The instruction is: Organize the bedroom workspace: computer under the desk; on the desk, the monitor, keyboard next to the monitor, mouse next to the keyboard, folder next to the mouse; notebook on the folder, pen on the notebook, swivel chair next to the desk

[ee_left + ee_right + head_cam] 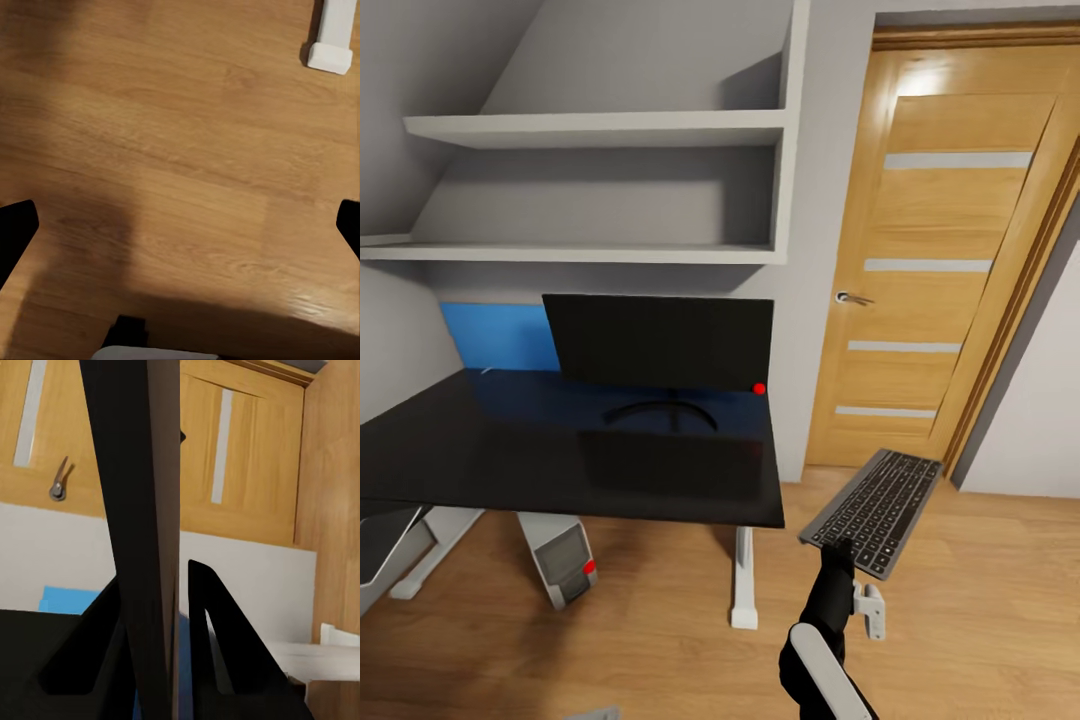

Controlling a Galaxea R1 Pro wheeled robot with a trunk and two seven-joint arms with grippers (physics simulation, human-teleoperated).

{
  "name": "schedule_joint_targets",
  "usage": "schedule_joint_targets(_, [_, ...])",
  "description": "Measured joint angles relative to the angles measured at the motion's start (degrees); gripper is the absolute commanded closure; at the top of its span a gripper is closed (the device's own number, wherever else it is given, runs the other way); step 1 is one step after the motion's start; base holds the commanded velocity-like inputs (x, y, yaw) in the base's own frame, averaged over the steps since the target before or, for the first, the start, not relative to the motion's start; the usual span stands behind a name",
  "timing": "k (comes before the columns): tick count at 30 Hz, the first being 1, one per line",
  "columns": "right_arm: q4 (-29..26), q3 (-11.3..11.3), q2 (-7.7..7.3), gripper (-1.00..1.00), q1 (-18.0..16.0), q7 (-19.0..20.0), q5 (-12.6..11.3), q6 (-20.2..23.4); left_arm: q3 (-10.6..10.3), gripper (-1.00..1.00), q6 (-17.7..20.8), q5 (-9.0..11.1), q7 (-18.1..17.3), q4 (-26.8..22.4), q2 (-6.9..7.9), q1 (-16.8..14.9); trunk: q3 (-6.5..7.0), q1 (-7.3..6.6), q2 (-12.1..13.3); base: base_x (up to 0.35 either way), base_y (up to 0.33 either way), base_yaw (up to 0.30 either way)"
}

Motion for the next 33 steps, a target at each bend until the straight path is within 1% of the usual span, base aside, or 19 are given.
schedule_joint_targets(3, [0.0, 0.1, 0.00, 1.00, 0.0, 0.0, 0.0, 0.0, 0.0, -1.00, 0.0, 0.0, 0.0, 0.4, 0.82, 0.0, -0.01, 0.00, 0.0, 0.034, 0.107, -0.003])
schedule_joint_targets(6, [0.0, 0.3, 0.00, 1.00, 0.0, 0.0, 0.0, 0.0, -0.1, -1.00, 0.0, -0.1, 0.0, 0.4, 0.85, 0.0, 0.00, 0.00, 0.0, 0.005, 0.013, 0.000])
schedule_joint_targets(7, [-0.3, 0.8, 0.00, 1.00, 0.0, 0.5, -0.2, 0.0, -0.1, -1.00, 0.0, -0.1, 0.0, 0.4, 0.86, 0.0, -0.01, 0.00, 0.0, 0.000, 0.000, 0.000])
schedule_joint_targets(8, [-1.1, 2.0, 0.00, 1.00, 0.0, 1.5, 0.0, 0.0, -0.1, -1.00, 0.0, -0.1, 0.0, 0.4, 0.86, 0.0, 0.00, 0.00, 0.0, 0.000, 0.000, 0.000])
schedule_joint_targets(9, [-1.6, 3.0, 0.00, 1.00, 0.0, 2.6, 1.1, 0.0, -0.1, -1.00, 0.0, -0.1, 0.0, 0.4, 0.86, 0.0, 0.00, 0.00, 0.0, 0.000, 0.000, 0.000])
schedule_joint_targets(10, [-1.8, 3.6, 0.00, 1.00, 0.0, 3.6, 1.3, -0.1, -0.1, -1.00, 0.0, -0.1, 0.0, 0.4, 0.86, 0.0, 0.00, 0.00, 0.0, 0.000, 0.000, 0.000])
schedule_joint_targets(12, [-2.0, 4.2, 0.00, 1.00, 0.0, 4.3, 0.0, 0.0, -0.1, -1.00, 0.0, -0.1, 0.0, 0.5, 0.86, 0.0, -0.01, 0.01, 0.0, 0.000, 0.000, 0.000])
schedule_joint_targets(13, [-2.0, 4.5, 0.00, 1.00, 0.0, 4.5, -0.1, 0.0, -0.1, -1.00, 0.0, -0.1, 0.0, 0.5, 0.86, 0.0, -0.01, 0.01, 0.0, 0.000, 0.000, 0.000])
schedule_joint_targets(15, [-2.0, 5.3, 0.00, 1.00, 0.0, 4.6, 0.3, 0.0, -0.1, -1.00, 0.0, -0.1, 0.0, 0.5, 0.86, 0.0, 0.00, 0.00, 0.0, 0.000, 0.000, 0.000])
schedule_joint_targets(18, [-2.0, 6.4, 0.00, 1.00, 0.0, 4.7, 0.0, 0.1, -0.1, -1.00, 0.0, -0.1, 0.0, 0.5, 0.86, 0.0, -0.01, 0.00, 0.0, 0.000, 0.000, 0.000])
schedule_joint_targets(19, [-2.0, 6.5, 0.00, 1.00, 0.0, 4.7, 0.2, 0.1, -0.1, -1.00, -0.1, -0.1, 0.0, 0.5, 0.86, 0.0, 0.00, 0.00, 0.0, 0.000, 0.000, 0.000])
schedule_joint_targets(28, [-1.9, 7.8, 0.00, 1.00, 0.0, 4.7, -0.1, 0.2, -0.1, -1.00, 0.0, -0.1, 0.0, 0.5, 0.86, 0.0, -0.01, 0.00, 0.0, 0.000, 0.008, 0.000])
schedule_joint_targets(30, [-1.9, 8.6, 0.00, 1.00, 0.0, 4.6, 0.0, 0.2, -0.1, -1.00, 0.0, -0.1, 0.0, 0.5, 0.86, 0.0, -0.01, 0.00, 0.0, 0.000, 0.123, 0.000])
schedule_joint_targets(33, [-1.8, 10.9, 0.00, 1.00, 0.0, 4.7, -0.1, 0.3, -0.1, -1.00, 0.0, -0.1, 0.0, 0.5, 0.86, 0.0, -0.01, 0.00, 0.0, 0.000, 0.180, 0.000])
